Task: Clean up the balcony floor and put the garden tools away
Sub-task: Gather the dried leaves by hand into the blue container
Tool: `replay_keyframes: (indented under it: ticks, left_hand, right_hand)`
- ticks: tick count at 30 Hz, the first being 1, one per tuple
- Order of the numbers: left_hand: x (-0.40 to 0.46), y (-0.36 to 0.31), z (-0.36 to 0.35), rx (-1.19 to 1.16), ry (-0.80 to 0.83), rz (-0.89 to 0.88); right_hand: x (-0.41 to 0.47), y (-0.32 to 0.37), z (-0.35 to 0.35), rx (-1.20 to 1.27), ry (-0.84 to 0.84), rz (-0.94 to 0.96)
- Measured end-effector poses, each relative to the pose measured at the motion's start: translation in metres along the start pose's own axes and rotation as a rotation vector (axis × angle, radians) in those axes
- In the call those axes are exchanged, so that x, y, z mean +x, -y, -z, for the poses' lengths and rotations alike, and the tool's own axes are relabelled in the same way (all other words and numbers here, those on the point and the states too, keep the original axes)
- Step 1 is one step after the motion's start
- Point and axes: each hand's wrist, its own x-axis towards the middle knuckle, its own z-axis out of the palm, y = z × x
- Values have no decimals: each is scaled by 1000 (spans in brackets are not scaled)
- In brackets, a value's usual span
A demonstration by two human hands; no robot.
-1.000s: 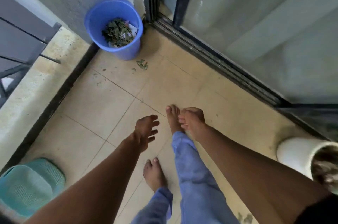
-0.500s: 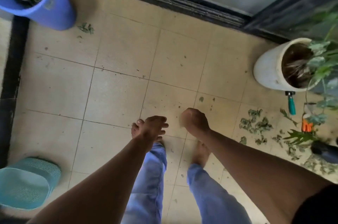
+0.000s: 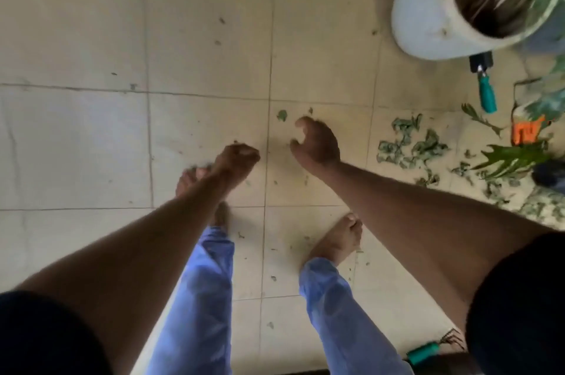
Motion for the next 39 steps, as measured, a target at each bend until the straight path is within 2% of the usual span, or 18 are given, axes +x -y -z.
replay_keyframes:
  ticks: [2, 7, 11, 14, 16, 21, 25, 28, 31, 35, 39]
  left_hand:
    - [35, 5, -13, 4, -29, -39]
    - [60, 6, -35, -44, -105, -78]
    - [80, 25, -34, -47, -182, -69]
    - [84, 31, -29, -14, -186, -80]
    - [82, 35, -26, -3, -175, -76]
    - [78, 40, -24, -18, -151, -12]
    - [76, 45, -25, -155, -18, 156]
    - [71, 44, -34, -407, 11, 274]
    - [61, 37, -54, -639, 1, 295]
    - [46, 35, -75, -721, 25, 340]
    - [37, 37, -95, -669, 57, 367]
  right_hand:
    - [38, -22, -16, -6, -45, -25]
    - [108, -60, -40, 116, -226, -202]
    - [120, -52, -68, 128, -310, 8]
    - [118, -33, -85, 21, -268, 238]
    - [114, -22, -92, -87, -239, 316]
    - [106, -12, -99, -183, -245, 341]
    - [102, -22, -98, -50, -171, 281]
    - [84, -26, -103, 165, -146, 225]
    - [32, -18, -107, 281, -119, 255]
    - [-48, -15, -102, 297, -35, 345]
    - [-93, -43, -91, 237, -93, 368]
